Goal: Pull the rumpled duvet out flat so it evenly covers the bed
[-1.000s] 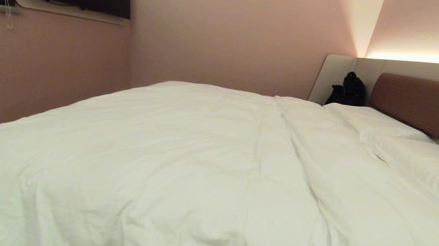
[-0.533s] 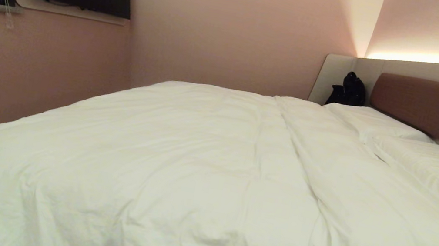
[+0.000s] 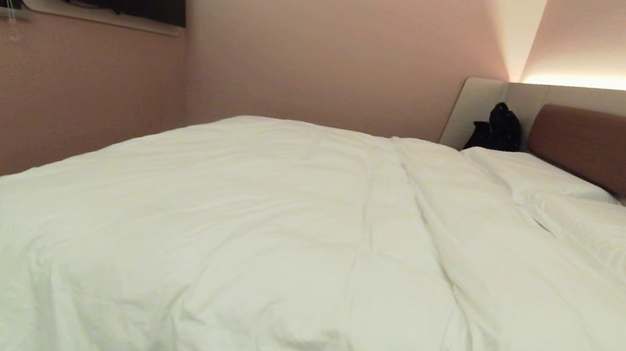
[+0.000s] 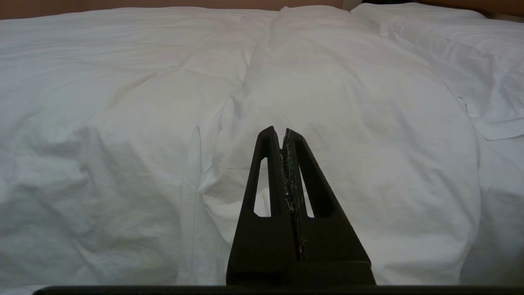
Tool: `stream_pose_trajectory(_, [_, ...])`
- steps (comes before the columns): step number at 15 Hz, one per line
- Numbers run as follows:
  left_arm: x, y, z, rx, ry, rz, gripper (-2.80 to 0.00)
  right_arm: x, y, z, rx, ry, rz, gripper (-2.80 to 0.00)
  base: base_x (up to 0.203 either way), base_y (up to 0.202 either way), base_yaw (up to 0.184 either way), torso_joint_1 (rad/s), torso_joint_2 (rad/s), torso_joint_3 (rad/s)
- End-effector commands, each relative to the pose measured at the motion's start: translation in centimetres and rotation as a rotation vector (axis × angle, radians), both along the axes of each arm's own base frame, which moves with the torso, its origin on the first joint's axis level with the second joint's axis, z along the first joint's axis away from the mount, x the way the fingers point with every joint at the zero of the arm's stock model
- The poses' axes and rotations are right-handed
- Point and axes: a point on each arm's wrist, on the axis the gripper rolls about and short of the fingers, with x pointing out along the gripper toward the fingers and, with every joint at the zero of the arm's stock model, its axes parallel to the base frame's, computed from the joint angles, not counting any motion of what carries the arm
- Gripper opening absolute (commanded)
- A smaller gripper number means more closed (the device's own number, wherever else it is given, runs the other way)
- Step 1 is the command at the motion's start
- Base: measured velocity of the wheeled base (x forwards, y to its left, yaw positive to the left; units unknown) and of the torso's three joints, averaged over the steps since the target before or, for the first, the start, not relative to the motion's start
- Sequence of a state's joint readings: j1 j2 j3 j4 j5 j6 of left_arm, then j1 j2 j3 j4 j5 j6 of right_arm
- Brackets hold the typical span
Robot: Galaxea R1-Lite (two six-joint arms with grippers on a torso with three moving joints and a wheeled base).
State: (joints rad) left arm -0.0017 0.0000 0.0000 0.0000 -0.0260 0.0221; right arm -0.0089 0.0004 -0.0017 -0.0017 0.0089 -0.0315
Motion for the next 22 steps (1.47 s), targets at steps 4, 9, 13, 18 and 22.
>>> stream_pose_trajectory(4, [0.00, 0.00, -0.02, -0.004, 0.002, 0.000, -2.80, 0.00, 0.00, -0.01, -0.001, 0.000, 0.000, -2.80, 0.000, 0.000, 0.000, 0.000, 0.00, 0.000])
stream_pose_trajectory(9, [0.00, 0.00, 0.00, -0.002, 0.000, 0.002, -2.80, 0.00, 0.00, 0.01, -0.001, -0.002, 0.000, -2.80, 0.000, 0.000, 0.000, 0.000, 0.00, 0.000])
stream_pose_trajectory(13, [0.00, 0.00, -0.02, 0.004, 0.001, 0.000, -2.80, 0.00, 0.00, 0.01, -0.001, -0.002, 0.000, -2.80, 0.000, 0.000, 0.000, 0.000, 0.00, 0.000])
stream_pose_trajectory(18, [0.00, 0.00, -0.02, 0.001, 0.002, 0.002, -2.80, 0.00, 0.00, 0.01, -0.001, -0.002, 0.000, -2.80, 0.000, 0.000, 0.000, 0.000, 0.00, 0.000])
stream_pose_trajectory(22, [0.00, 0.00, 0.00, -0.002, 0.000, 0.002, -2.80, 0.00, 0.00, 0.00, -0.001, 0.000, 0.000, -2.80, 0.000, 0.000, 0.000, 0.000, 0.00, 0.000])
